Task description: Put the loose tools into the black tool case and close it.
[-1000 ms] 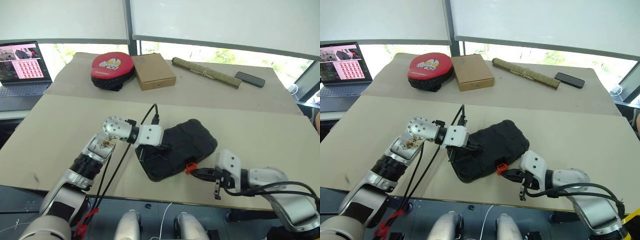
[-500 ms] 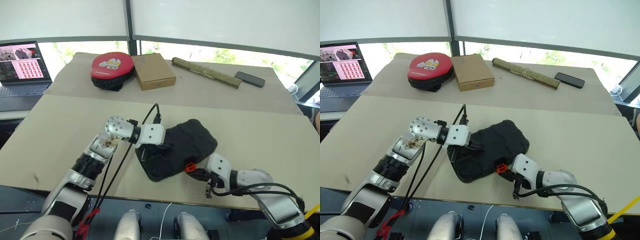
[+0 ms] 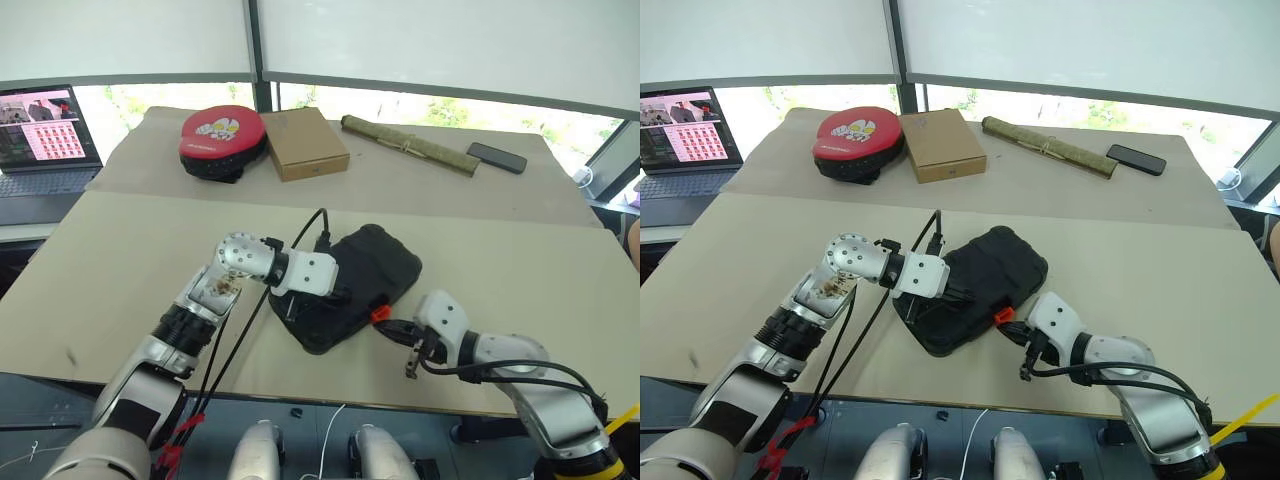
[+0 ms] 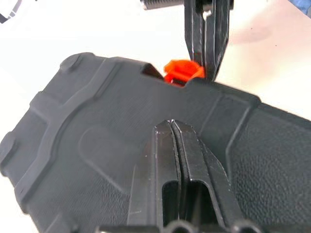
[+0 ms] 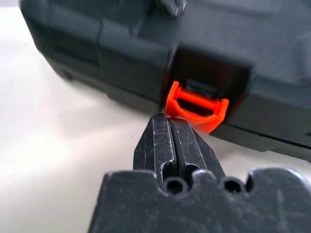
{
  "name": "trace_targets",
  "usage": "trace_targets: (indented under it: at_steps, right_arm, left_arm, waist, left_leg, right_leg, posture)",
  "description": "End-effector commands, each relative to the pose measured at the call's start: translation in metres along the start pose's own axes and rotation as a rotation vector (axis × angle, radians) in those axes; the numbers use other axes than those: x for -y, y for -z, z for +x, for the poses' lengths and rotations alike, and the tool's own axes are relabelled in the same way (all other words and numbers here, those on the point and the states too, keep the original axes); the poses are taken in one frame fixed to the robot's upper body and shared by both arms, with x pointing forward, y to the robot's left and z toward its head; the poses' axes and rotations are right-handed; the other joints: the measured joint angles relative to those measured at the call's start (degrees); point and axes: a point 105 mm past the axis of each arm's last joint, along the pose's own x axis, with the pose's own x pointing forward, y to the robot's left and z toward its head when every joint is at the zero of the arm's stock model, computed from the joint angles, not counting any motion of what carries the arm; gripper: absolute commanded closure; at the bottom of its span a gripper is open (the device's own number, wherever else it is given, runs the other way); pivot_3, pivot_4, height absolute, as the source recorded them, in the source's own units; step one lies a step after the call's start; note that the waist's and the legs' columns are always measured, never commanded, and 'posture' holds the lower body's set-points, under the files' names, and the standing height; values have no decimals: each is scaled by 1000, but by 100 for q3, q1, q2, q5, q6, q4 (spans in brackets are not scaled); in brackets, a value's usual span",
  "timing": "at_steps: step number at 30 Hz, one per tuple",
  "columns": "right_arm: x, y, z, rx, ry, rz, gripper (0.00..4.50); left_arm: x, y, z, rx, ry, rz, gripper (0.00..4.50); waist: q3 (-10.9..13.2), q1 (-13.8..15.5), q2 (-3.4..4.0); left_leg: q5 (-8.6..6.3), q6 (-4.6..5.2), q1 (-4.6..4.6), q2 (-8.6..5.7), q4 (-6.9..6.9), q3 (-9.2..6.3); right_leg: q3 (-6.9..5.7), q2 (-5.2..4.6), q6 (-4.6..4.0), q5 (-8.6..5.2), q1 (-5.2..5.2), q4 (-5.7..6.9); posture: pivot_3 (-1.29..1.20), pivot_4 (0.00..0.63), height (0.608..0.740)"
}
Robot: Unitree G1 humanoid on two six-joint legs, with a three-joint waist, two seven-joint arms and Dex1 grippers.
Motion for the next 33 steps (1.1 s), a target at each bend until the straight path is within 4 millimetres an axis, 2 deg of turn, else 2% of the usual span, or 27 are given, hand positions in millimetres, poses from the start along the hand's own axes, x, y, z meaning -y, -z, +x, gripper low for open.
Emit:
trace_targets:
  at_steps: [1, 7, 11, 13, 16, 19, 22, 23, 26, 27, 30, 33]
  right_arm:
    - [5, -31, -6, 96, 26, -80, 4500]
    - [7, -19, -9, 26, -3, -94, 4500]
    - [10, -23, -17, 37, -14, -59, 4500]
    - [20, -23, -32, 13, -20, -9, 4500]
    - [25, -23, -52, -13, -72, 47, 3681]
    - [27, -26, -70, -35, -133, 75, 2671]
    - [42, -33, -106, -78, -179, 109, 1641]
    - [45, -36, -113, -81, -183, 115, 1299]
    - [53, -39, -127, -82, -183, 135, 309]
    - [54, -40, -131, -82, -185, 145, 47]
    - [53, -39, -137, -74, -203, 172, 47]
    - [51, -33, -132, -67, -200, 185, 47]
  left_arm:
    - [22, 16, 17, -46, 100, -43, 4399]
    - [21, 18, 17, -51, 89, -48, 4399]
    - [17, 22, 12, -65, 65, -55, 4399]
    - [11, 25, -10, -50, 3, -184, 4399]
    - [8, 25, -39, -16, -60, -321, 3690]
    - [15, 25, -69, -21, -86, -405, 2556]
    - [35, 21, -143, -40, -162, -590, 1382]
    - [39, 18, -159, -48, -189, -627, 1060]
    - [46, 10, -189, -65, -263, -703, 47]
    - [48, 8, -195, -67, -279, -722, 0]
    - [60, 7, -215, -82, -348, -775, 0]
    - [70, 11, -209, -107, -354, -761, 0]
  waist:
    - [-11, 6, 15]
    - [-22, 50, 23]
    - [-30, 43, 35]
    - [-31, 40, 36]
    - [-30, -30, 33]
    - [-29, -138, 36]
    - [-7, -216, 48]
    - [-6, -234, 46]
    - [14, -214, 23]
    - [18, -177, 17]
    - [19, -86, 18]
    - [19, -67, 17]
  left_leg:
    - [0, 0, 0, -2, 0, 0]
    - [-1, 1, -2, -5, 0, 0]
    - [-1, 1, 0, -4, 0, -1]
    - [-1, 1, 0, -4, 0, -2]
    - [-1, 1, -4, 1, -1, -2]
    - [-2, 2, 0, 9, -15, -6]
    - [-2, 2, 2, 14, -19, -9]
    - [-2, 2, 0, 14, -31, -7]
    - [-2, 2, 4, 17, -28, -9]
    - [-2, 2, 6, 16, -24, -9]
    - [-3, 0, 4, 5, -22, 1]
    - [-3, 0, -1, 8, -22, 4]
  right_leg:
    - [0, -1, 0, 0, 1, 0]
    - [-2, -5, 1, -1, 4, -5]
    - [-2, -4, 1, -1, 5, -4]
    - [-2, -4, 1, -1, 6, -4]
    - [1, -1, 0, -1, -1, -2]
    - [3, 9, -9, -6, -6, -1]
    - [6, 15, -14, -10, -15, 4]
    - [21, 14, -14, -9, -24, 3]
    - [6, 11, -14, -12, -19, 3]
    - [0, 7, -9, -15, -12, 1]
    - [-2, -15, 14, -27, -14, -3]
    - [-1, -20, -2, -17, -17, -7]
  posture:
    - [0, 150, 740]
    - [0, 150, 740]
    - [0, 150, 740]
    - [0, 150, 740]
    - [0, 150, 740]
    - [0, 150, 740]
    - [0, 150, 740]
    - [0, 150, 740]
    - [0, 150, 740]
    - [0, 150, 740]
    - [0, 150, 740]
    - [0, 150, 740]
